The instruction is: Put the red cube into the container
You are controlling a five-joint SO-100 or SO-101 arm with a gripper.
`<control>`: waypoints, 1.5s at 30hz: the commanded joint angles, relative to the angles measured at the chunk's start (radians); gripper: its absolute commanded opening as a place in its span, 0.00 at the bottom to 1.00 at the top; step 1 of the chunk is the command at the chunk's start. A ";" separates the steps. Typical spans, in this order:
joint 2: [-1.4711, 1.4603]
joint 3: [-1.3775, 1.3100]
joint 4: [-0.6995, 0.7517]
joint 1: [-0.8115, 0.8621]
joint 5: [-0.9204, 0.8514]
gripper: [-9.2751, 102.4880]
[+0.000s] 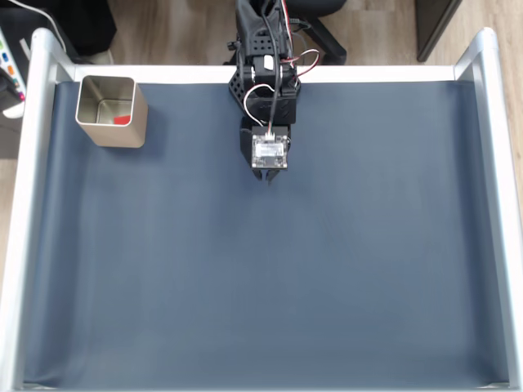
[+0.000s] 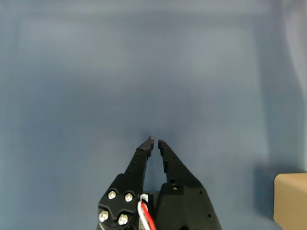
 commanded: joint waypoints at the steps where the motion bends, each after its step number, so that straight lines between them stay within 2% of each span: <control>1: 0.011 0.011 0.021 -0.003 -0.008 0.08; 8: 0.012 0.043 0.067 -0.003 0.002 0.08; 15: 0.014 0.043 0.184 -0.021 0.021 0.09; 23: 0.014 0.043 0.199 -0.012 -0.052 0.09; 45: 0.014 0.043 0.199 -0.011 -0.054 0.09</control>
